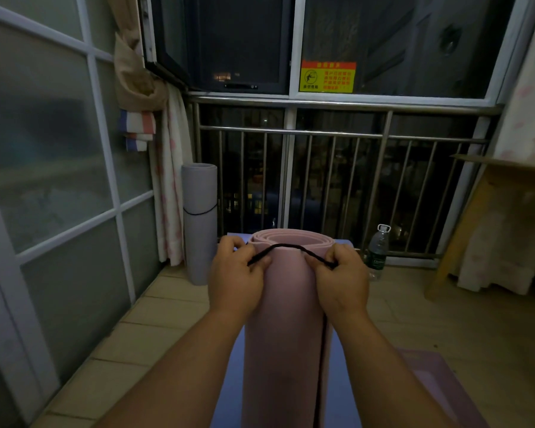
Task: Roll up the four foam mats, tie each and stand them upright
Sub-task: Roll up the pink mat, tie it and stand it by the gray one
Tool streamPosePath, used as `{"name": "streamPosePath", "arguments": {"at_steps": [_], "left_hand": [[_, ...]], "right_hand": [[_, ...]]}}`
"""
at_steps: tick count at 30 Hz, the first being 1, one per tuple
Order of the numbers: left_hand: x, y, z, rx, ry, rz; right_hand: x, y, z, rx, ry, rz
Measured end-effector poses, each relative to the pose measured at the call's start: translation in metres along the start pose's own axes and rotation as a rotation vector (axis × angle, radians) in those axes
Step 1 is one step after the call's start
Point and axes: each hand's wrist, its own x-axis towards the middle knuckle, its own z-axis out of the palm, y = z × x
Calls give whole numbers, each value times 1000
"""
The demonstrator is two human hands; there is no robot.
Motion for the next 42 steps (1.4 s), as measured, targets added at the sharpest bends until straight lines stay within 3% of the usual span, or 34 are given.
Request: {"name": "streamPosePath", "arguments": {"at_steps": [5, 11, 15, 22, 27, 32, 37, 42], "left_hand": [[0, 0, -1, -49, -41, 19], [-4, 4, 2, -142, -53, -1], [-3, 25, 6, -101, -47, -131], [-9, 42, 10, -100, 65, -237], [-3, 48, 9, -234, -37, -259], [5, 35, 12, -357, -214, -181], [9, 22, 13, -384, -249, -193], [8, 22, 13, -255, -113, -133]], "right_hand": [[4, 1, 1, 56, -74, 10], [5, -3, 2, 175, -275, 19], [7, -3, 3, 305, -294, 151], [6, -11, -1, 357, -284, 183], [8, -13, -8, 470, -335, 284], [8, -6, -17, 521, -360, 251], [7, -4, -11, 434, -396, 207], [6, -2, 7, 142, -200, 118]]}}
